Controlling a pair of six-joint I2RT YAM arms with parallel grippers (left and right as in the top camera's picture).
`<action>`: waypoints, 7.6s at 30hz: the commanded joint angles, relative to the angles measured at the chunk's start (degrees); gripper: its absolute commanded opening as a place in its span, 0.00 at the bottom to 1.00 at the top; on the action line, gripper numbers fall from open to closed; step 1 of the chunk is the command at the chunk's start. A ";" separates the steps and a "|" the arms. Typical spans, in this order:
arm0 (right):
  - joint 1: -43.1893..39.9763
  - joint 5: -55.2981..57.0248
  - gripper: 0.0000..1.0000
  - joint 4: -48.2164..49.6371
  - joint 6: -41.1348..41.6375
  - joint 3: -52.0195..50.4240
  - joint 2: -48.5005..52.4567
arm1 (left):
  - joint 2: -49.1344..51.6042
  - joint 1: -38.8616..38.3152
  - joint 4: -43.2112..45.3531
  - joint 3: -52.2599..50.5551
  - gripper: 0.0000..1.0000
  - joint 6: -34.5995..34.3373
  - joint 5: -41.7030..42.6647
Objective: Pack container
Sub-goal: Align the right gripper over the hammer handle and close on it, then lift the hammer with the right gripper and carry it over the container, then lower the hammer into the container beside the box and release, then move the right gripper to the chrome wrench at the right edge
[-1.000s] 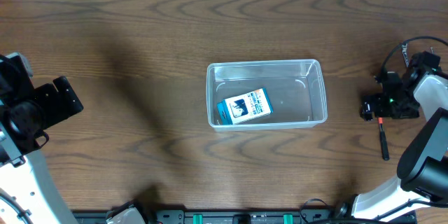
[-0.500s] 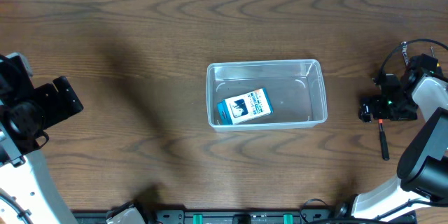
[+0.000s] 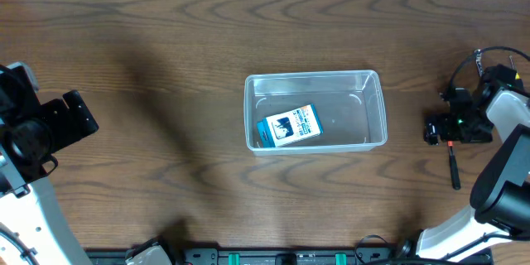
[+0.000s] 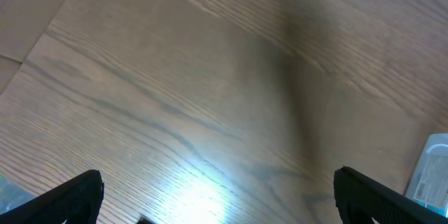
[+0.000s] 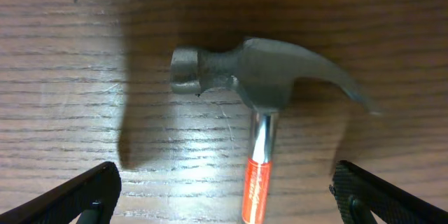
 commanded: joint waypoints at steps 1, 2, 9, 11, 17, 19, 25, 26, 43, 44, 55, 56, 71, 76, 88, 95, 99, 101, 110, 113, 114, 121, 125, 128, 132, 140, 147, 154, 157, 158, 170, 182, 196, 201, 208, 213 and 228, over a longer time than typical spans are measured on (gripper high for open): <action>-0.57 -0.42 0.99 0.20 0.59 -0.33 1.62 | 0.22 0.28 0.00 0.63 0.98 -0.72 0.42; -0.57 -0.44 0.99 0.22 0.59 -0.33 1.73 | 0.22 0.28 0.00 0.63 0.98 -0.72 0.42; -0.57 -0.39 0.99 0.63 0.59 -0.33 1.84 | 0.22 0.28 0.00 0.63 0.98 -0.72 0.42; -0.57 -0.39 0.99 0.63 0.59 -0.33 1.84 | 0.22 0.28 0.00 0.63 0.98 -0.70 0.42; -0.57 -0.39 0.86 0.83 0.59 -0.33 1.84 | 0.22 0.28 0.00 0.63 0.98 -0.72 0.42; -0.57 -0.39 0.73 0.85 0.59 -0.33 1.84 | 0.22 0.28 0.00 0.63 0.98 -0.70 0.42; -0.57 -0.39 0.63 1.07 0.59 -0.33 1.84 | 0.22 0.28 0.00 0.63 0.98 -0.72 0.42; -0.57 -0.37 0.59 1.22 0.59 -0.33 1.84 | 0.22 0.28 0.00 0.63 0.98 -0.70 0.42; -0.57 -0.17 0.31 2.38 0.61 -0.31 1.84 | 0.22 0.28 0.00 0.63 0.98 -0.72 0.42; -0.57 -0.17 0.30 2.36 0.61 -0.31 1.84 | 0.22 0.28 0.00 0.63 0.98 -0.70 0.42; -0.57 -0.17 0.20 1.64 0.63 1.11 1.84 | 0.22 0.28 0.00 0.63 0.98 -0.72 0.42; -0.57 -0.17 0.19 1.53 0.66 1.29 1.84 | 0.22 0.28 0.00 0.63 0.98 -0.72 0.42; -0.39 -0.15 0.07 -4.85 0.61 8.52 1.81 | 0.22 0.28 0.00 0.63 0.98 -0.70 0.42; -0.13 -0.20 0.05 -11.17 0.61 16.92 1.81 | 0.22 0.28 0.00 0.63 0.98 -0.70 0.42; 10.27 -0.20 0.05 -23.28 -0.55 36.89 1.81 | 0.22 0.28 0.00 0.63 0.98 -0.72 0.42; 21.46 -0.22 0.06 -26.45 -3.28 45.24 1.81 | 0.22 0.28 0.00 0.63 0.98 -0.70 0.42; 28.79 -0.22 0.09 -26.16 -8.46 47.08 1.81 | 0.22 0.28 0.00 0.63 0.98 -0.70 0.44; 32.59 -0.20 0.09 -26.01 -11.69 47.06 1.81 | 0.22 0.28 0.00 0.63 0.98 -0.72 0.42; 45.99 -0.22 0.07 -26.01 -17.27 47.06 1.84 | 0.22 0.28 0.00 0.63 0.98 -0.70 0.42; 48.61 -0.46 0.08 -26.03 -17.25 46.93 1.84 | 0.22 0.28 0.00 0.63 0.98 -0.72 0.42; 49.48 -0.70 0.08 -25.99 -17.25 46.62 1.84 | 0.22 0.28 0.00 0.63 0.98 -0.72 0.42; 51.58 -5.18 0.09 -26.29 -17.53 44.13 1.84 | 0.22 0.28 0.00 0.63 0.98 -0.72 0.42; 51.69 -5.55 0.08 -26.25 -19.28 41.29 1.84 | 0.22 0.28 0.00 0.63 0.98 -0.70 0.42; 51.69 -6.69 0.10 -26.18 -20.83 38.88 1.84 | 0.22 0.28 0.00 0.63 0.98 -0.70 0.42; 51.69 -7.91 0.10 -25.40 -21.84 36.00 1.84 | 0.22 0.28 0.00 0.63 0.98 -0.72 0.42; 51.69 -10.84 0.10 -21.77 -22.60 30.80 1.84 | 0.22 0.28 0.00 0.63 0.98 -0.70 0.42; 51.74 -10.97 0.17 -19.52 -22.60 27.23 1.84 | 0.22 0.28 0.00 0.63 0.98 -0.72 0.42; 51.74 -10.97 0.16 -16.92 -22.60 24.20 1.84 | 0.22 0.28 0.00 0.63 0.98 -0.70 0.42; 51.74 -10.95 0.16 -16.28 -22.58 24.06 1.84 | 0.22 0.28 0.00 0.63 0.98 -0.70 0.42; 51.74 -10.95 0.15 -15.87 -22.56 24.06 1.84 | 0.22 0.28 0.00 0.63 0.98 -0.70 0.42; 51.23 -5.33 0.20 -17.31 -9.49 35.63 -0.46 | 0.22 0.28 0.00 0.63 0.98 -0.72 0.42; 38.66 16.33 0.99 -29.16 9.53 42.62 -9.94 | 0.22 0.28 0.00 0.63 0.98 -0.70 0.42; 12.39 8.39 0.99 -32.39 17.05 42.51 -10.34 | 0.22 0.28 0.00 0.63 0.98 -0.70 0.42; 6.27 2.86 0.99 -26.10 17.57 42.71 -7.37 | 0.22 0.28 0.00 0.63 0.98 -0.72 0.42; 0.26 0.20 0.99 -35.32 12.35 52.28 6.84 | 0.22 0.28 0.00 0.63 0.98 -0.72 0.42; -0.57 0.24 0.99 -41.05 5.09 65.05 17.70 | 0.22 0.28 0.00 0.63 0.98 -0.70 0.42; -0.85 5.81 0.99 -26.36 -3.26 67.89 26.29 | 0.22 0.28 0.00 0.63 0.98 -0.70 0.42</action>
